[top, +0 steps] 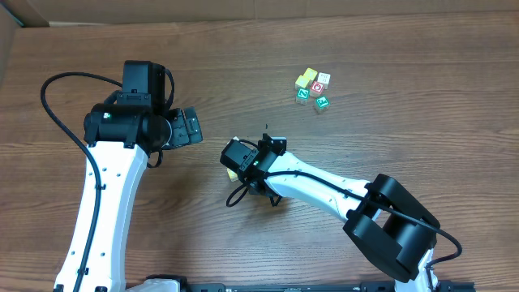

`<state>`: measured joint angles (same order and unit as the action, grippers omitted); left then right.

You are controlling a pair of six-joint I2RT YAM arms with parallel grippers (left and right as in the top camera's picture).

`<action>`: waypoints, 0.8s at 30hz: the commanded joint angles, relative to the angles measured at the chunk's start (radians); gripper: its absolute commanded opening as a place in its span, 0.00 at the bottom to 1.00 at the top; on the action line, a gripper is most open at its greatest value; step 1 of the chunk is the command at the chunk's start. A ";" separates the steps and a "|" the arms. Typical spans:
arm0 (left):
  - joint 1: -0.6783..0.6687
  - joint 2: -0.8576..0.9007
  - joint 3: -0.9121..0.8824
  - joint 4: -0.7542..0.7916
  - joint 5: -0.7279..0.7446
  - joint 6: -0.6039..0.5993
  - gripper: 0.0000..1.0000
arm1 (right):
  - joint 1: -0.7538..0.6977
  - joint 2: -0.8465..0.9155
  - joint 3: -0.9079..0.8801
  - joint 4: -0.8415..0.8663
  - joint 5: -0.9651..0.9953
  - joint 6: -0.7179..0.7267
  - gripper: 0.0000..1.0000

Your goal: Flip 3 blocks

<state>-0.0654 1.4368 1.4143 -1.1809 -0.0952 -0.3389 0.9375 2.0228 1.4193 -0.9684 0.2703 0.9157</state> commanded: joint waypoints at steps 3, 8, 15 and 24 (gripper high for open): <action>0.000 0.002 0.007 0.003 -0.012 -0.013 1.00 | -0.003 0.002 -0.006 0.005 0.029 0.014 0.05; 0.000 0.002 0.007 0.003 -0.012 -0.013 1.00 | -0.003 0.002 -0.001 0.021 -0.011 0.010 0.05; 0.000 0.002 0.007 0.003 -0.012 -0.013 1.00 | -0.008 -0.087 0.082 -0.069 -0.063 -0.059 0.05; 0.000 0.002 0.007 0.003 -0.012 -0.013 1.00 | -0.114 -0.117 0.080 -0.185 -0.127 -0.104 0.04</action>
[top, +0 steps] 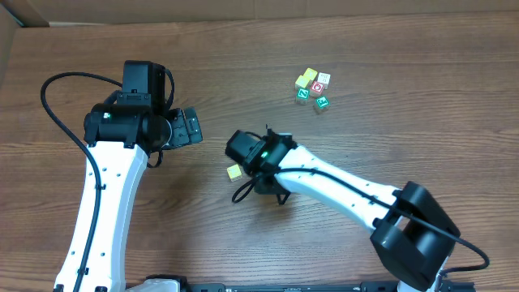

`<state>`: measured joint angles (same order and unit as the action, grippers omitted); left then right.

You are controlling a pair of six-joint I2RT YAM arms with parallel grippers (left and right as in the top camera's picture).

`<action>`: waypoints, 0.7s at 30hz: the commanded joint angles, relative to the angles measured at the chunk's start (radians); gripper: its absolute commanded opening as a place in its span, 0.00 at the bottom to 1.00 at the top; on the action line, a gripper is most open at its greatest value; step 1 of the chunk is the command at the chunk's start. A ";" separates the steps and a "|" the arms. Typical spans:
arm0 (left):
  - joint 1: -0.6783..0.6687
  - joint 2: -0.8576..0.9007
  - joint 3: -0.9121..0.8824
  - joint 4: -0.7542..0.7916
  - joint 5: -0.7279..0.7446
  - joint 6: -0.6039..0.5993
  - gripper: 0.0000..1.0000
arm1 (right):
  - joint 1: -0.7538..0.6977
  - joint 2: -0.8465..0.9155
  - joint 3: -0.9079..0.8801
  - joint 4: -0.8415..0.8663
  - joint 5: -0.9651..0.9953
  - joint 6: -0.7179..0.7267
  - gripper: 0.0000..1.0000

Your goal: Flip 3 blocks

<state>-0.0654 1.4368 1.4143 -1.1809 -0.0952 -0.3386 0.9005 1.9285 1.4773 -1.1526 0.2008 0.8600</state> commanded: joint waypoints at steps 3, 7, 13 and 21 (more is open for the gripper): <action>0.000 0.002 0.007 0.003 -0.012 -0.014 1.00 | -0.130 -0.023 0.022 0.046 -0.264 -0.205 0.04; 0.000 0.002 0.007 0.003 -0.012 -0.014 1.00 | -0.140 -0.023 0.020 0.029 -0.334 -0.233 0.04; 0.000 0.002 0.007 0.003 -0.012 -0.014 1.00 | -0.060 -0.023 0.008 0.010 -0.321 -0.256 0.04; 0.000 0.002 0.007 0.003 -0.012 -0.014 1.00 | 0.020 -0.021 -0.059 0.002 -0.134 -0.052 0.04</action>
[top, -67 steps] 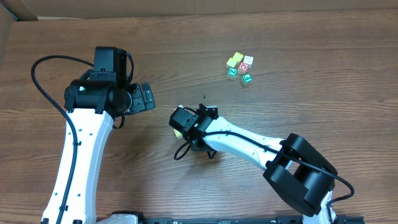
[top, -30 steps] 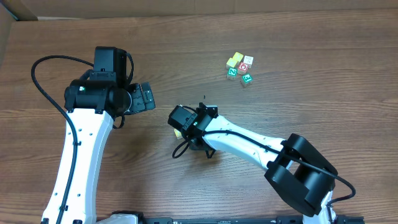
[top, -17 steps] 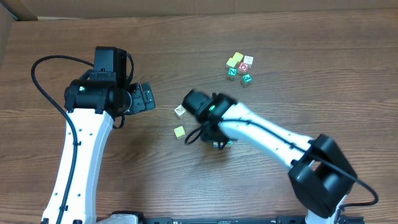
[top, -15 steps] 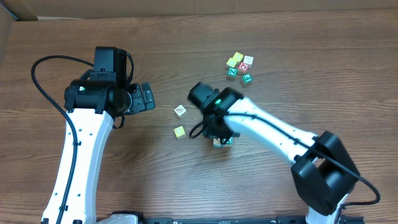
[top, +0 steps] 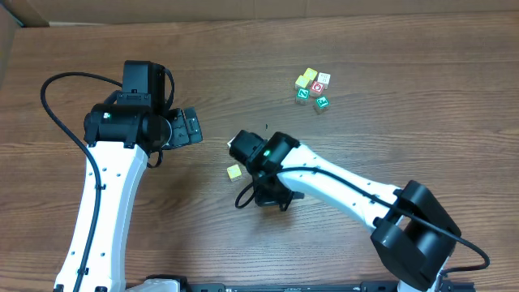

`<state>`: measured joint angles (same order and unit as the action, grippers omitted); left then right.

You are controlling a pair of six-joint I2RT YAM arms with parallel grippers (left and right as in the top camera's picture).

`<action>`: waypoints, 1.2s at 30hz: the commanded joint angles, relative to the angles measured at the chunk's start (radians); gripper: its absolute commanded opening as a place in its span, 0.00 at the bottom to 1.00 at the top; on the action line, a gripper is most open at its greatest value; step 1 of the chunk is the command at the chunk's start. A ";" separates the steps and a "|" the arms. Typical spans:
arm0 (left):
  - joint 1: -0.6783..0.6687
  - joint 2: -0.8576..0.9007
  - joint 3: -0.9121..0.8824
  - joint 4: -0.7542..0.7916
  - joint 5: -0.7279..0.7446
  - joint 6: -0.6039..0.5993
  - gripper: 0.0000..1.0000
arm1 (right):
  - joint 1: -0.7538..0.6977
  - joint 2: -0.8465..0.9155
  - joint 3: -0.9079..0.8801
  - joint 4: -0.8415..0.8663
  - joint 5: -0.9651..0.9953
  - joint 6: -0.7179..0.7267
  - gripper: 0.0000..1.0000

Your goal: Flip 3 blocks

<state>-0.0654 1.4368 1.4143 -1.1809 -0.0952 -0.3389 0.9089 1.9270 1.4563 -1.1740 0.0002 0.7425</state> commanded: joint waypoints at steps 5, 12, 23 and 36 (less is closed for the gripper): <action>0.000 0.002 0.007 0.003 -0.012 -0.013 1.00 | 0.013 -0.019 -0.090 0.097 0.106 0.068 0.04; 0.000 0.002 0.007 0.003 -0.012 -0.013 1.00 | 0.012 -0.019 -0.146 0.154 0.138 0.126 0.04; 0.000 0.002 0.007 0.003 -0.012 -0.013 1.00 | 0.012 -0.019 -0.188 0.231 0.146 0.126 0.04; 0.000 0.002 0.007 0.003 -0.012 -0.013 1.00 | 0.012 -0.019 -0.188 0.236 0.201 0.126 0.04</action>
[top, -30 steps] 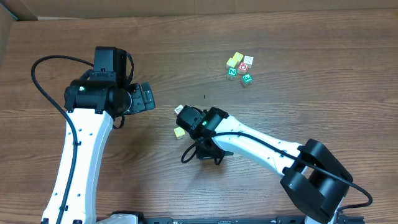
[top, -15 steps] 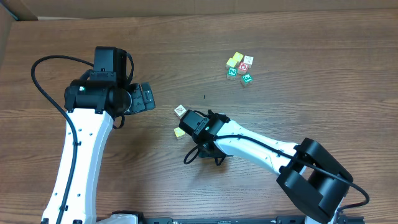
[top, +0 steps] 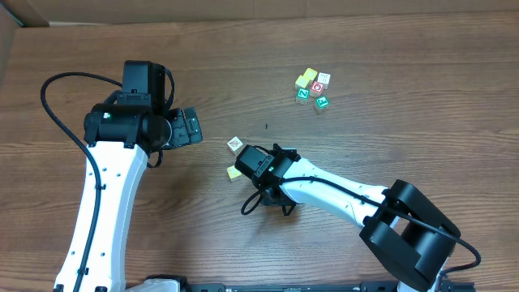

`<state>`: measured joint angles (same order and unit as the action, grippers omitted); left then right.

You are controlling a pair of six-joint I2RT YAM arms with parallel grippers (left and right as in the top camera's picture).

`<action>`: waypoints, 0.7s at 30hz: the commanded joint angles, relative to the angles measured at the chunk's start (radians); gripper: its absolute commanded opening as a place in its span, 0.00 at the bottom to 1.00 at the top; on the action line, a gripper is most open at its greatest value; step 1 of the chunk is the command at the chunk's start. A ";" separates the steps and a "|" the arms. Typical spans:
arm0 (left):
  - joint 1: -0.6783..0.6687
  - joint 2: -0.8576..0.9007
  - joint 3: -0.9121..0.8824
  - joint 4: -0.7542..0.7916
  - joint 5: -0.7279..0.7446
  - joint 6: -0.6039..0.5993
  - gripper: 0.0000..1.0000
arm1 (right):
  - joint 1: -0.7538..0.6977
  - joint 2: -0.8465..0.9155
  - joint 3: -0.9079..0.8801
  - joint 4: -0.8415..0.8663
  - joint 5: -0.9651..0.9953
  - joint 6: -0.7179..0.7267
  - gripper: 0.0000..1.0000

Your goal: Flip 3 blocks

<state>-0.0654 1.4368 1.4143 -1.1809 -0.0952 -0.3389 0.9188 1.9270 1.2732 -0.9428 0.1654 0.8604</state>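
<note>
In the overhead view a small yellow block (top: 233, 173) lies on the table, half tucked under the head of my right gripper (top: 243, 168). The gripper's black body hides its fingers, so I cannot tell whether they hold the block. A white block with a brown mark (top: 235, 144) sits just above it, apart from the gripper. A cluster of several more blocks (top: 312, 88), yellow, white, red and green, lies at the back right. My left gripper (top: 195, 127) hovers to the left of the white block, open and holding nothing.
The right arm (top: 340, 195) stretches from the front right corner across the table's middle, with a looped black cable (top: 261, 203) under its wrist. The left arm (top: 105, 186) stands along the left side. A cardboard edge (top: 16, 24) runs at the back left.
The right gripper has moved forward from over the white block to the yellow block. The white block now shows in full. The left arm has not moved.
The right gripper first covered a yellow block near the table's middle. Then it stood further back, with the yellow block lying free in front of it. It stayed over a white block there, and now rests at the yellow block again.
</note>
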 commanded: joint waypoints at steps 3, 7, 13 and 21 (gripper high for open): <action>0.000 0.002 0.007 0.003 -0.012 -0.013 1.00 | 0.002 -0.019 -0.005 0.013 0.037 0.008 0.04; 0.000 0.002 0.007 0.003 -0.012 -0.013 1.00 | 0.002 -0.019 -0.005 0.014 0.035 0.008 0.04; 0.000 0.002 0.007 0.003 -0.012 -0.013 1.00 | -0.005 -0.031 0.023 -0.067 0.009 0.001 0.04; 0.000 0.002 0.007 0.003 -0.012 -0.013 1.00 | -0.126 -0.072 0.108 -0.139 -0.154 -0.132 0.04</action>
<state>-0.0654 1.4368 1.4143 -1.1809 -0.0952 -0.3389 0.8597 1.9068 1.3415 -1.0695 0.0940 0.7883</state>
